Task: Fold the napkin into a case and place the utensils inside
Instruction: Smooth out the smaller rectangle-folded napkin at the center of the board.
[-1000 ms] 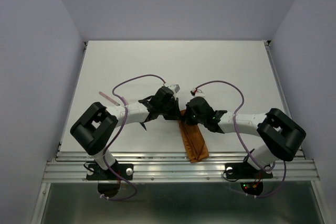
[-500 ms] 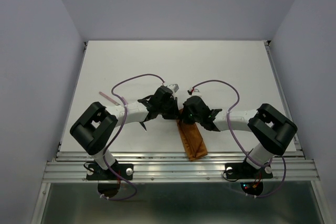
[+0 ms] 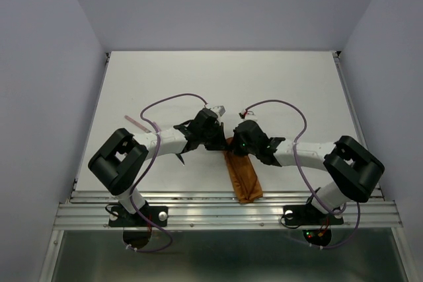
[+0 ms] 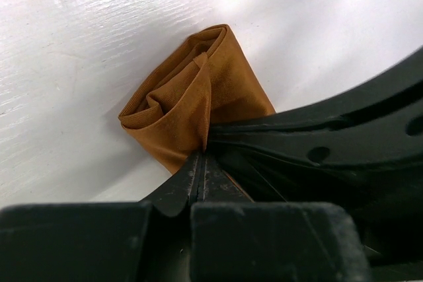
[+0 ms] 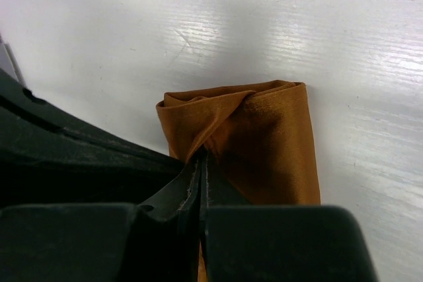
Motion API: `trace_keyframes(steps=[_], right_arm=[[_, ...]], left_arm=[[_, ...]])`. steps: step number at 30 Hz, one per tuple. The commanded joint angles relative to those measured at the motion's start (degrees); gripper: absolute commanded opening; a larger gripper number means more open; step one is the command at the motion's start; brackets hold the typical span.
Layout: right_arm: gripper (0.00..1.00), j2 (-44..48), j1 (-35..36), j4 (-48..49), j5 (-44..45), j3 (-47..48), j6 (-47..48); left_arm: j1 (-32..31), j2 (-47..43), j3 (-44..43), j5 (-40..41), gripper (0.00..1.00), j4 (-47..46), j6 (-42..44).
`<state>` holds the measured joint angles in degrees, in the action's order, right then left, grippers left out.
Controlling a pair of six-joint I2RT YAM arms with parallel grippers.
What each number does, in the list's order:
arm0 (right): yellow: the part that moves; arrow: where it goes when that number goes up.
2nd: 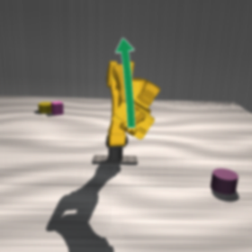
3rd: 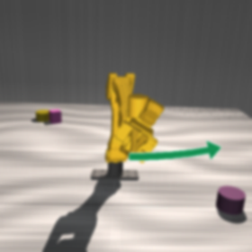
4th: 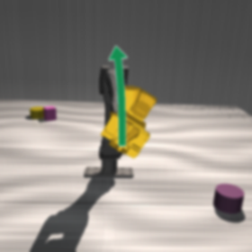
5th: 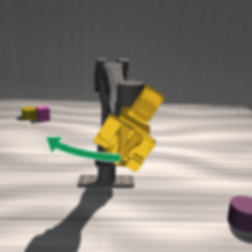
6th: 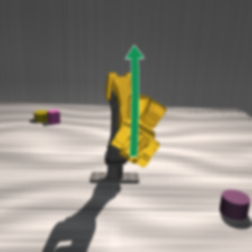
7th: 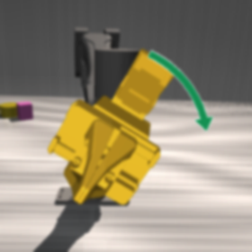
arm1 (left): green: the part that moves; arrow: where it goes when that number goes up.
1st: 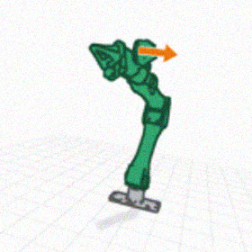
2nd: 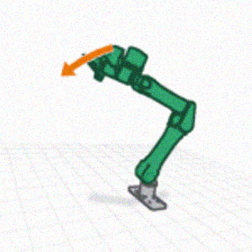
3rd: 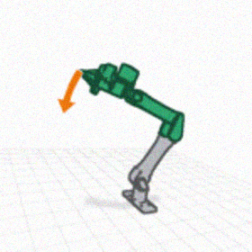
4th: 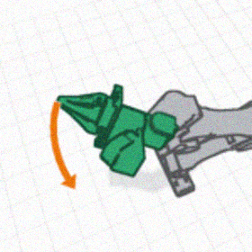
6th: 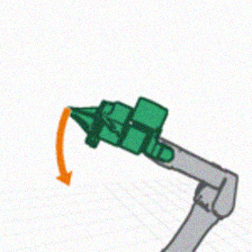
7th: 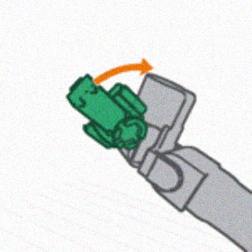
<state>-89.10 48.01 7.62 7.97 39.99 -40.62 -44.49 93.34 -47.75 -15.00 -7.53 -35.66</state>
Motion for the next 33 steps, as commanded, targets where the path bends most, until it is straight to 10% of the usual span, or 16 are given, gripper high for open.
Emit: trace_keyframes(steps=[1,33], right_arm=[[0.02,6.3,0.07,1.7,0.2,-0.17,0.1],[0.01,-0.81,-1.51,1.26,5.57,3.69,-4.99]], left_arm=[[-0.51,-0.26,-1.47,-1.52,0.0,-0.47,-0.46],[0.37,-0.09,-1.47,-4.24,0.0,-1.88,-0.2]])
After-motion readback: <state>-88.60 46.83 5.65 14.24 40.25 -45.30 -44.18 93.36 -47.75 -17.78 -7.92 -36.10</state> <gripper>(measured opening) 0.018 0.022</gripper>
